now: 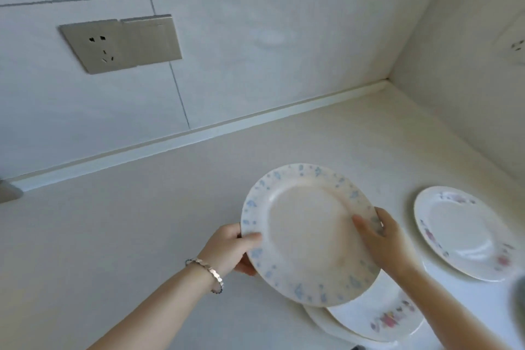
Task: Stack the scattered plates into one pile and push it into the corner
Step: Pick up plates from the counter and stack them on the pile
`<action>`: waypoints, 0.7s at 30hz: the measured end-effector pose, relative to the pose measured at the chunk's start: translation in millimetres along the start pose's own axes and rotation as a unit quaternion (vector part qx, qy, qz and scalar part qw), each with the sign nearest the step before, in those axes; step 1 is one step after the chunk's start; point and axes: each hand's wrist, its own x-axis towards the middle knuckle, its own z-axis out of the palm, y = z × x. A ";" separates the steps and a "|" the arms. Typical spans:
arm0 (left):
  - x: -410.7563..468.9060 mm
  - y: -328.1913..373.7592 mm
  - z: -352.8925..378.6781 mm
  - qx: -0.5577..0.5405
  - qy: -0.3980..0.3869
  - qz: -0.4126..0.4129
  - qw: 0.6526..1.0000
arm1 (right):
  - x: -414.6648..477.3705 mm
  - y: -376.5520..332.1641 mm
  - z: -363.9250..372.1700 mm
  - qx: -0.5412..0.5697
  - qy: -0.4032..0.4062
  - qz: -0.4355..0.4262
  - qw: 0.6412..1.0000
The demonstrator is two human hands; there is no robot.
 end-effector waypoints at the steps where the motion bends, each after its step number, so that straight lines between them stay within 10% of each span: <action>1: 6.2 2.9 18.1 0.041 -0.004 0.012 0.999 | -2.4 14.1 -12.6 0.007 0.015 0.015 1.000; 12: 69.9 -6.6 111.9 0.463 -0.028 0.021 0.886 | -19.2 113.7 -50.8 -0.045 0.042 0.150 0.987; 21: 80.2 -20.0 111.0 0.506 -0.012 0.001 0.862 | -18.2 128.7 -38.3 -0.153 0.046 0.132 0.978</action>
